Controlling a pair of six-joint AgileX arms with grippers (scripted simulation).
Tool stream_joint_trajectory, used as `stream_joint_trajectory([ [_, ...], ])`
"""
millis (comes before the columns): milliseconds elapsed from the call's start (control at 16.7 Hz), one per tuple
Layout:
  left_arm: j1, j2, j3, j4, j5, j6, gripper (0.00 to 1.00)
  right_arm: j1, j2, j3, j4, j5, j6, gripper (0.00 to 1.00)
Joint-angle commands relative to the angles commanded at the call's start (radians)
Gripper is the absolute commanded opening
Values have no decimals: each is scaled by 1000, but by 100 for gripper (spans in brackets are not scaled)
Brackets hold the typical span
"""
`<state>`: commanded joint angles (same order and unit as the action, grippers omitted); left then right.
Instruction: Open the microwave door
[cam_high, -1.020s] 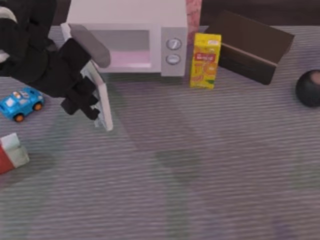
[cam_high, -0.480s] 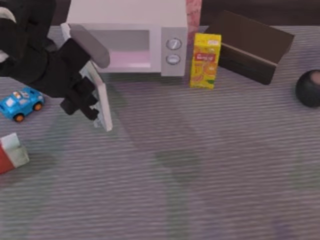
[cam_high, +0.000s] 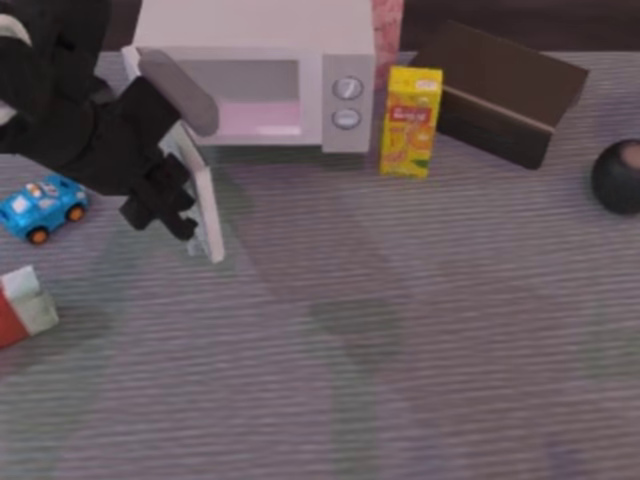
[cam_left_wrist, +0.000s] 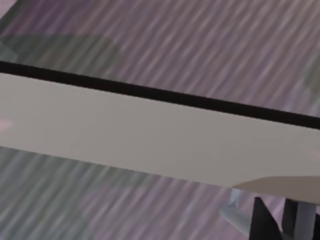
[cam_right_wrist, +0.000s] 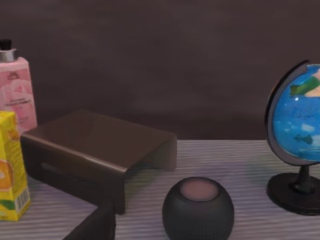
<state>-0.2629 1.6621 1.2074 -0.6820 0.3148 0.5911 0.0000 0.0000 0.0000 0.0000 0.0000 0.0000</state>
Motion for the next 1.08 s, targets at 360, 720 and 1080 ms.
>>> stream_joint_trajectory([
  [360, -2, 3, -2, -1, 3, -1, 0, 0, 0, 0, 0, 0, 0, 100],
  [720, 42, 5, 8, -42, 39, 109, 0, 0, 0, 0, 0, 0, 0, 100],
  [1080, 91, 6, 15, -89, 89, 226, 0, 0, 0, 0, 0, 0, 0, 100],
])
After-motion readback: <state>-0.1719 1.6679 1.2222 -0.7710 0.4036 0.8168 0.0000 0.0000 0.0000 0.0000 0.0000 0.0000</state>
